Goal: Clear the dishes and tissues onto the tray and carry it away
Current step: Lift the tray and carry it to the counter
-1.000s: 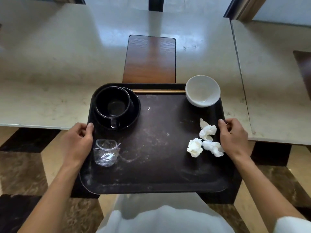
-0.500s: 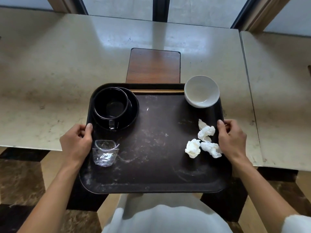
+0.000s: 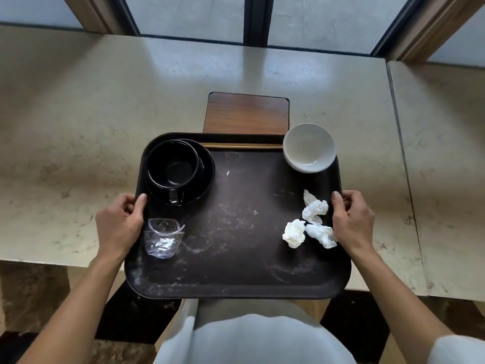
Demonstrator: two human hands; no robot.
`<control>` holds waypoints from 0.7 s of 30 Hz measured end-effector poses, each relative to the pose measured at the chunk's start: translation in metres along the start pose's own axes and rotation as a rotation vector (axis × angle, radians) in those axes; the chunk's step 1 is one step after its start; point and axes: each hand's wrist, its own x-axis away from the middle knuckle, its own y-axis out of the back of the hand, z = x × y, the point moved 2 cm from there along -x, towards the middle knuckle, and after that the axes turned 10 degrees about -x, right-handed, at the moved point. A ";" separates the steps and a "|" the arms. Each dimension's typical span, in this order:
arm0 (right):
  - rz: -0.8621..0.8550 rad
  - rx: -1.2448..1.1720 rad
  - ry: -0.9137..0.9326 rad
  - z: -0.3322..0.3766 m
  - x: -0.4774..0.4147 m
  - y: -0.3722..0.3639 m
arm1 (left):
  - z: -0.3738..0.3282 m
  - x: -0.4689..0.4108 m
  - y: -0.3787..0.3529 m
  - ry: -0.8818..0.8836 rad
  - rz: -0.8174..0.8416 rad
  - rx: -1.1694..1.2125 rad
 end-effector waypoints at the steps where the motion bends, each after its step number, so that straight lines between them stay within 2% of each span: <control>1: -0.004 -0.004 -0.002 0.001 -0.002 -0.006 | 0.001 -0.008 -0.002 -0.017 0.003 -0.004; 12: -0.005 0.039 -0.092 -0.003 -0.027 -0.065 | 0.016 -0.075 -0.049 0.008 0.089 0.024; 21: -0.024 0.057 -0.186 -0.031 -0.046 -0.093 | 0.020 -0.103 -0.091 -0.006 0.153 -0.074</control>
